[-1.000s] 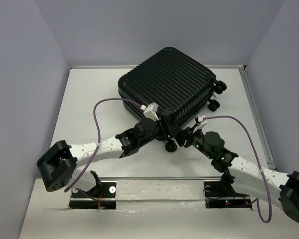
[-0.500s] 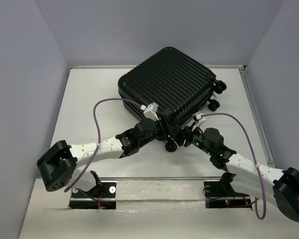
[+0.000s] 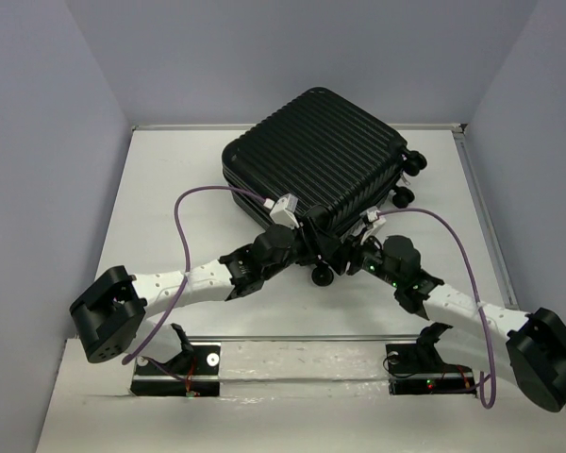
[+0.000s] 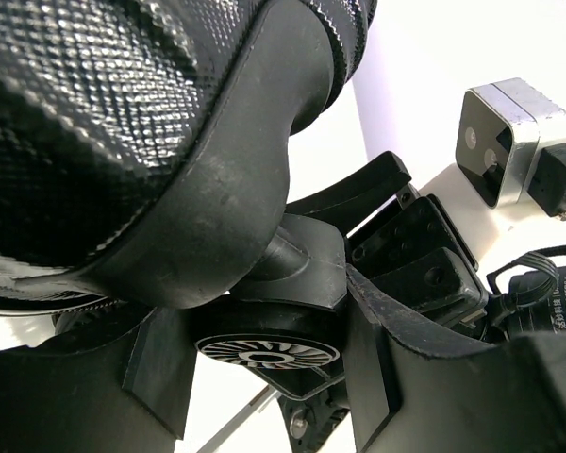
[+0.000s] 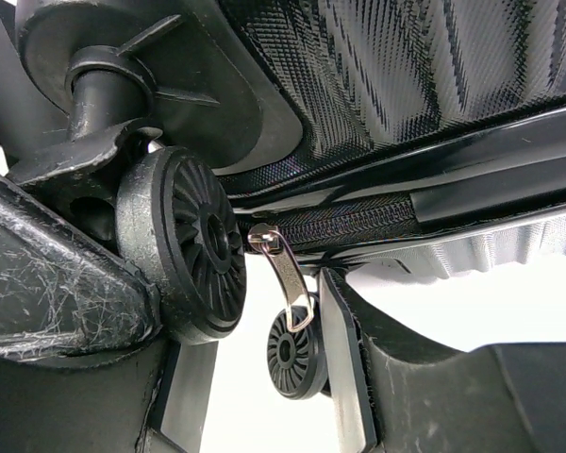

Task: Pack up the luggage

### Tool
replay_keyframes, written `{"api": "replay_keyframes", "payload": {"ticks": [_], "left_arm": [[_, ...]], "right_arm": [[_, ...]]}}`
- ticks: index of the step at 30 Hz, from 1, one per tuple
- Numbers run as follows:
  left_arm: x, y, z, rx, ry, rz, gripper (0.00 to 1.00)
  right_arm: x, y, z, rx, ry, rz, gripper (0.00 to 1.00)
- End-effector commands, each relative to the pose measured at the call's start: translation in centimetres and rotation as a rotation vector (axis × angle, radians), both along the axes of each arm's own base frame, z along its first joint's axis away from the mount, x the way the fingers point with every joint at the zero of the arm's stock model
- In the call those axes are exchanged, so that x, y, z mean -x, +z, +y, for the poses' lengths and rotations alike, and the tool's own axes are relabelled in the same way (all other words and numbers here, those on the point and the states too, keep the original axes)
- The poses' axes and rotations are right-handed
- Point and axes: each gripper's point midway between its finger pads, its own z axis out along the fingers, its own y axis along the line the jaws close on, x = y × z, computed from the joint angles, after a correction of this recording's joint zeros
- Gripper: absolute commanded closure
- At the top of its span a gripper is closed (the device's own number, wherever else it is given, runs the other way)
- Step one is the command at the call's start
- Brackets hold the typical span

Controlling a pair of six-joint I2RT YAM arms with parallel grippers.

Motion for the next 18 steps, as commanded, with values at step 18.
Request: {"api": "replay_keyframes", "payload": {"ticks": [18], "left_arm": [[0.8,5.5,-1.1,0.157,-0.028,-0.091,0.94]], "right_arm": [[-2.8,-0.7,-2.7,-0.033,-0.216,0.031,0.51]]}}
